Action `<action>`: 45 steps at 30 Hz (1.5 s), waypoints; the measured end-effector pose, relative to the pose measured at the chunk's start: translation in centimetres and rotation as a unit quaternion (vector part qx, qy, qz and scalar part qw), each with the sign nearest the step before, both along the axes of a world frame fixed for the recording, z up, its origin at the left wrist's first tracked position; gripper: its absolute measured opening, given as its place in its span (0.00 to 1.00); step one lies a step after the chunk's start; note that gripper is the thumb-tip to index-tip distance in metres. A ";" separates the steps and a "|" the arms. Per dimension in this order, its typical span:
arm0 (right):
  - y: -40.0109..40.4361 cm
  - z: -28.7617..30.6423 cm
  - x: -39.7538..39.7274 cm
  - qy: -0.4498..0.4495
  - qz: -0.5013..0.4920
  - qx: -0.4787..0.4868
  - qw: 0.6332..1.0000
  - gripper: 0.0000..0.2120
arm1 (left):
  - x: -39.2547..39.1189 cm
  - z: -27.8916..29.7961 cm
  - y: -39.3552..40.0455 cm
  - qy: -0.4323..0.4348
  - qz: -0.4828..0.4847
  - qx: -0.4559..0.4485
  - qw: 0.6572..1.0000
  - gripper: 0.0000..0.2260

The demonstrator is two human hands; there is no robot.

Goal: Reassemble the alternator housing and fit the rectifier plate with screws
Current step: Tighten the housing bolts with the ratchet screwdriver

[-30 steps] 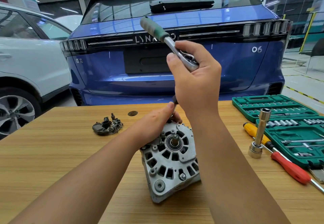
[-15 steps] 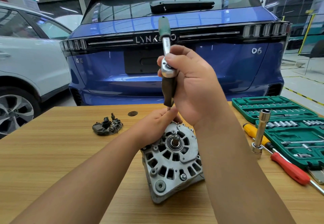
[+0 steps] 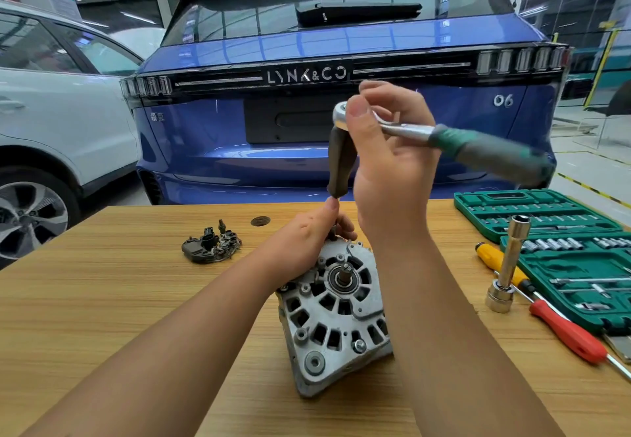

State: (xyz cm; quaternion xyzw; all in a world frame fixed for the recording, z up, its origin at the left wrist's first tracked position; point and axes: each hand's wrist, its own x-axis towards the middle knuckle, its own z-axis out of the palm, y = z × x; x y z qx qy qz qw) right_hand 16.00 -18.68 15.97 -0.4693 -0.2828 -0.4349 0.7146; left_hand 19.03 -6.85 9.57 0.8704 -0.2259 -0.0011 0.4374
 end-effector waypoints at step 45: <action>-0.4 1.3 -1.1 0.203 0.159 0.009 0.966 0.02 | 0.2 -0.1 0.2 0.013 -0.025 0.026 0.999 0.30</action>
